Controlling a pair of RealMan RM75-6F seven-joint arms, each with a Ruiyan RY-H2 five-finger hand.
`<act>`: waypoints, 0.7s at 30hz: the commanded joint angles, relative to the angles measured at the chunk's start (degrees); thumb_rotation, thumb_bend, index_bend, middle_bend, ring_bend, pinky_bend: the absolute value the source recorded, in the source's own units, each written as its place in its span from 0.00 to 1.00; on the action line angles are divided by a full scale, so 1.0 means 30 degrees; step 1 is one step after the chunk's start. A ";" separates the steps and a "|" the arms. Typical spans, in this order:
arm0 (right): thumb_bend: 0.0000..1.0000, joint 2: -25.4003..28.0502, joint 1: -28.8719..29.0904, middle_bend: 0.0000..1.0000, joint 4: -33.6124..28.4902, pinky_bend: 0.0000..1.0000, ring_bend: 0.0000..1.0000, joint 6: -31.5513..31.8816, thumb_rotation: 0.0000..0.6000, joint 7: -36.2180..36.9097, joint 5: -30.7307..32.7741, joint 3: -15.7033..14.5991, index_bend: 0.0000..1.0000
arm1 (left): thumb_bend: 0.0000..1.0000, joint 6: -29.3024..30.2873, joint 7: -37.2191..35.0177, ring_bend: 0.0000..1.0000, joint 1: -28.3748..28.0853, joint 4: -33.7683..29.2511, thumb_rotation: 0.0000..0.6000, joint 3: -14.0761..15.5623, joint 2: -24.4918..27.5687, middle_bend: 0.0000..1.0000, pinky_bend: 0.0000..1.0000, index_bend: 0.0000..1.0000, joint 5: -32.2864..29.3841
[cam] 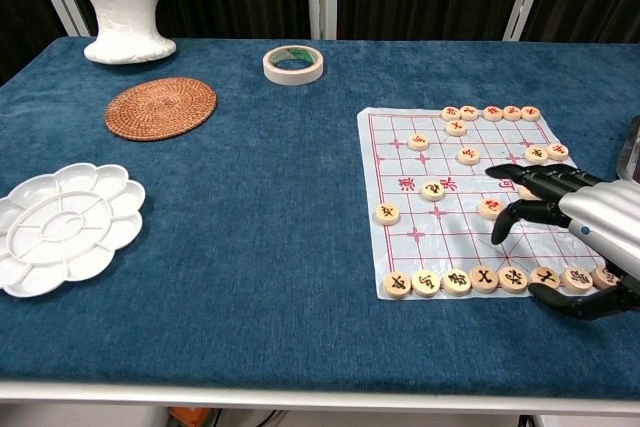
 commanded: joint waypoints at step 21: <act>0.27 -0.0357 0.0278 0.00 0.0151 0.00 0.00 -0.0380 1.00 -0.0402 0.0532 -0.0090 0.45 | 0.11 0.0015 -0.0529 0.00 0.0086 0.0495 1.00 -0.0074 -0.0103 0.07 0.00 0.03 -0.0020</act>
